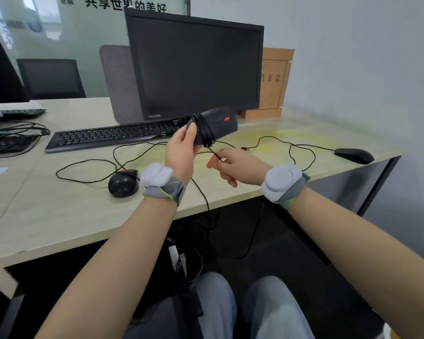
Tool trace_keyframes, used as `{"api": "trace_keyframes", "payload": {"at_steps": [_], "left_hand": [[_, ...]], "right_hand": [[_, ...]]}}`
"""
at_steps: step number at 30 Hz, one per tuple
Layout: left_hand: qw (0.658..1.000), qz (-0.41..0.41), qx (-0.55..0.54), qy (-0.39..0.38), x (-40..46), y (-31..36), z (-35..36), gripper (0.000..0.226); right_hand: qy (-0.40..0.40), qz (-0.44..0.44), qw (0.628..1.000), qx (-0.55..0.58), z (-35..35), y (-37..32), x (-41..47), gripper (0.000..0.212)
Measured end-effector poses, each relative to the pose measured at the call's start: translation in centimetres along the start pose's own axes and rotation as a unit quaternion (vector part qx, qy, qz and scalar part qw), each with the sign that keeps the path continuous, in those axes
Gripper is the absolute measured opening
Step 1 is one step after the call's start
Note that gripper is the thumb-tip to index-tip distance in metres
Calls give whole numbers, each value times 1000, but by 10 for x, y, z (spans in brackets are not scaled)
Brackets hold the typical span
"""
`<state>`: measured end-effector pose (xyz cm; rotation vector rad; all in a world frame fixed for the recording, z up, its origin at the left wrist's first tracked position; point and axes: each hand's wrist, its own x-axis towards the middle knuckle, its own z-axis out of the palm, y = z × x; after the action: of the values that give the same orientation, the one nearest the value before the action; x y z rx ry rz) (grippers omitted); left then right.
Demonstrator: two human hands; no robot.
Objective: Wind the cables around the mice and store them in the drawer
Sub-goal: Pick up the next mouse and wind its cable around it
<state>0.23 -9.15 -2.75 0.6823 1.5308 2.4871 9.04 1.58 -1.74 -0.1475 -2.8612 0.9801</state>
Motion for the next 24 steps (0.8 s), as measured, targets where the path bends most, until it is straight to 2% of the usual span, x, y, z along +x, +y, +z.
{"api": "trace_keyframes", "payload": {"at_steps": [1, 3, 5, 8, 10, 13, 18, 21, 24], "left_hand": [[994, 33, 100, 41, 3, -2, -5, 29], [957, 92, 261, 91, 7, -5, -18, 29], [938, 99, 325, 74, 8, -6, -25, 29], [920, 87, 381, 17, 6, -9, -33, 29], [929, 62, 363, -29, 3, -10, -37, 27], [954, 7, 278, -115, -1, -8, -38, 24], [933, -21, 249, -259, -10, -4, -35, 23], [935, -56, 195, -290, -14, -1, -29, 26], [944, -107, 74, -305, -17, 2, -26, 28]], "right_hand": [[-12, -1, 1000, 5, 1, -2, 0, 17], [-24, 2, 1000, 15, 1, -8, -2, 18], [-3, -15, 1000, -6, -3, -17, -3, 20], [70, -53, 996, -11, -14, -26, -3, 21], [115, -55, 992, 2, -25, -27, -2, 25], [146, -59, 987, -14, -37, -23, -1, 26], [171, -64, 983, 30, -49, -14, 1, 13], [161, -58, 985, 37, -50, -10, 0, 13], [148, -52, 984, 85, -48, -4, -3, 8]]}}
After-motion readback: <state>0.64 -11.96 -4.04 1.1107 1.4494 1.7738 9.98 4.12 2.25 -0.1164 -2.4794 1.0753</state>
